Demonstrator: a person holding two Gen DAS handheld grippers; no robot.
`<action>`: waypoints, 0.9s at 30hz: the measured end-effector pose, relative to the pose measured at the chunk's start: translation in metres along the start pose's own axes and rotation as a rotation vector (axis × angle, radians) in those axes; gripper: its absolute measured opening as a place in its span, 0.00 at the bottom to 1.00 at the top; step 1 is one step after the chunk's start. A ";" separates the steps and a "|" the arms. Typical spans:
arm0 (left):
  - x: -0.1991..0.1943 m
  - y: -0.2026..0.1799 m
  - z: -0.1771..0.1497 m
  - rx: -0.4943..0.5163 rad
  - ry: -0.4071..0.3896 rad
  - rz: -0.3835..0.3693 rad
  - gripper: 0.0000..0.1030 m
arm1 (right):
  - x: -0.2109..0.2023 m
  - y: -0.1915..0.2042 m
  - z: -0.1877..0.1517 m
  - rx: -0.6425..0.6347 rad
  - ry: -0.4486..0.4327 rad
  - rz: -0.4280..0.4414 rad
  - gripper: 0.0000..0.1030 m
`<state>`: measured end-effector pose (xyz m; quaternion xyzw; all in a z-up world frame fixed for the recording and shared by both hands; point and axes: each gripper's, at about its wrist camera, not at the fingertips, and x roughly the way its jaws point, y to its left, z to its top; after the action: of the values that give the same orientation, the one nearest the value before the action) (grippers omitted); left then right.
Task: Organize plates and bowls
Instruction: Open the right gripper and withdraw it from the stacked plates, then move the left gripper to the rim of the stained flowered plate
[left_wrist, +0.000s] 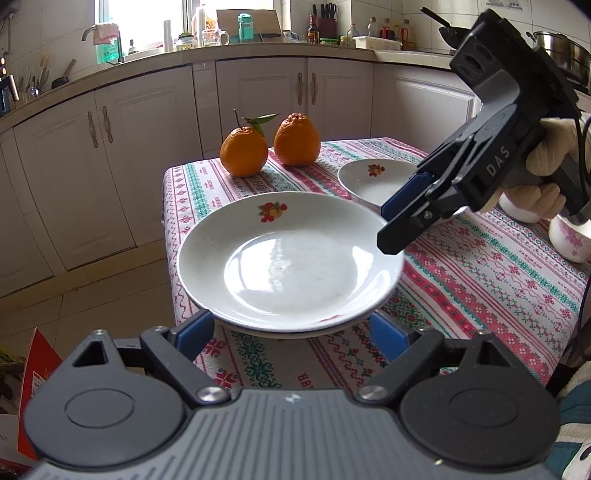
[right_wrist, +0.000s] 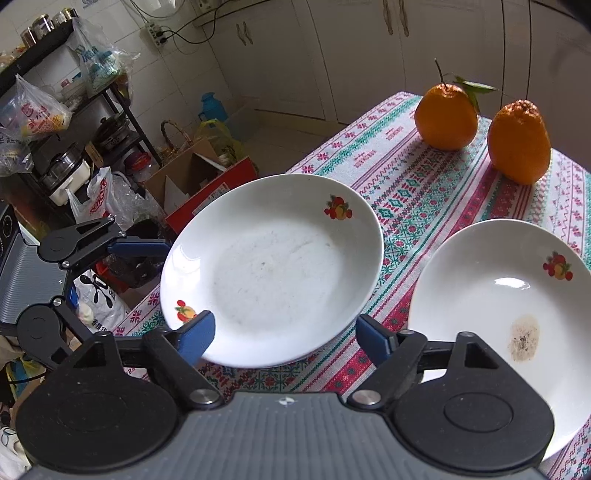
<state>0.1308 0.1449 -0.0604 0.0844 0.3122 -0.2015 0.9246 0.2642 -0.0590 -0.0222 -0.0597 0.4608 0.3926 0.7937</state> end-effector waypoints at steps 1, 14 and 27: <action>-0.002 -0.002 0.000 -0.002 -0.007 0.003 0.89 | -0.002 0.002 -0.002 0.000 -0.006 -0.004 0.88; -0.027 -0.030 0.008 -0.004 -0.081 0.020 0.93 | -0.038 0.019 -0.053 0.006 -0.125 -0.274 1.00; -0.031 -0.055 0.029 0.018 -0.106 0.012 0.98 | -0.037 -0.015 -0.110 0.166 -0.130 -0.505 1.00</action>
<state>0.1006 0.0972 -0.0206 0.0837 0.2605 -0.2026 0.9402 0.1891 -0.1412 -0.0599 -0.0820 0.4101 0.1463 0.8965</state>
